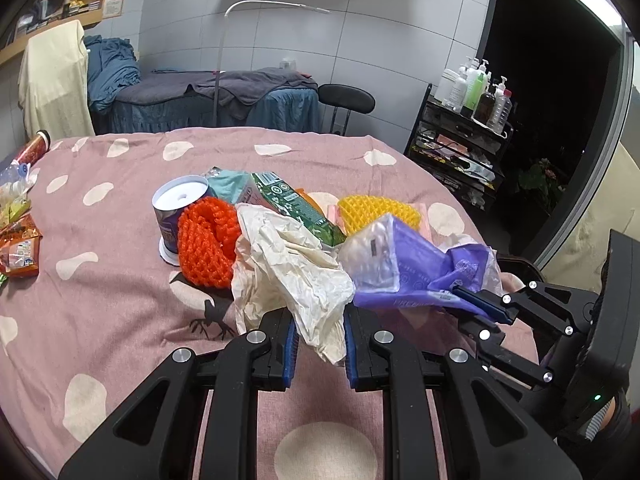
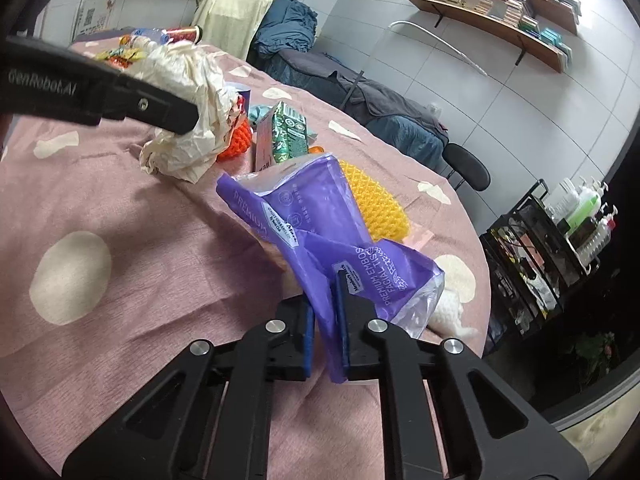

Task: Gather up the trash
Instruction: 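Carry purple pack to the brown bin and open right tool to drop it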

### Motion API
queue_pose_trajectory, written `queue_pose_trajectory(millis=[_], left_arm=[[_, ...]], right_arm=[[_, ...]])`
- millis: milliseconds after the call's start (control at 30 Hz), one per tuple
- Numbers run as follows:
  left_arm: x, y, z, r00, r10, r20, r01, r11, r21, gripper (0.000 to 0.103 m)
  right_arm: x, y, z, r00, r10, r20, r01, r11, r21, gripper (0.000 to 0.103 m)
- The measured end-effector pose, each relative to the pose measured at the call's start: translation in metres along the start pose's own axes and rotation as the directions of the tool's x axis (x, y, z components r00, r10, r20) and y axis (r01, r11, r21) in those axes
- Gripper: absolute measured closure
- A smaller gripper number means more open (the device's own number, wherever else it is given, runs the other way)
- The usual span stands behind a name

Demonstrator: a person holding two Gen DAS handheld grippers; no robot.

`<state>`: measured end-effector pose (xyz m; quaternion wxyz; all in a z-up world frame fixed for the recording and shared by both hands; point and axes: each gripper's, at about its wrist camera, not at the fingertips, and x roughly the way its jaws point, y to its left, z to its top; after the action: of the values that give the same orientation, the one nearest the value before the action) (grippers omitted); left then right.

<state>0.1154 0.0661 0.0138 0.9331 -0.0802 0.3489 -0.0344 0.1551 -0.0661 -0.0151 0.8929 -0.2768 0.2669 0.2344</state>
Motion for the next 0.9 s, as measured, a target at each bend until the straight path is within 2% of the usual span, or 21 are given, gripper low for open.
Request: queue_pose_trajectory(millis=[200,367,633,900], left_arm=[[-0.005,-0.008,-0.006,1.0,-0.023,0.004,0.023,1.0,0.018,0.084],[-0.009,-0.021,-0.008,0.998,-0.056,0.013,0.055,0.998,0.042,0.084],[-0.007,-0.055,-0.009,0.99,-0.141,-0.004,0.141,0.985,0.101,0.084],[-0.004,-0.096,-0.007,0.975,-0.219,-0.022,0.22,0.959,0.179,0.084]], right_arm=[[-0.021,-0.017,-0.008,0.999,-0.014,0.048,0.008,0.992,0.122,0.094],[-0.043,-0.041,-0.017,0.995,-0.053,0.082,0.031,0.967,0.252,0.094],[-0.07,-0.088,-0.043,0.984,-0.166,0.071,0.119,0.893,0.435,0.098],[-0.09,-0.14,-0.081,0.954,-0.299,0.006,0.249,0.805,0.538,0.099]])
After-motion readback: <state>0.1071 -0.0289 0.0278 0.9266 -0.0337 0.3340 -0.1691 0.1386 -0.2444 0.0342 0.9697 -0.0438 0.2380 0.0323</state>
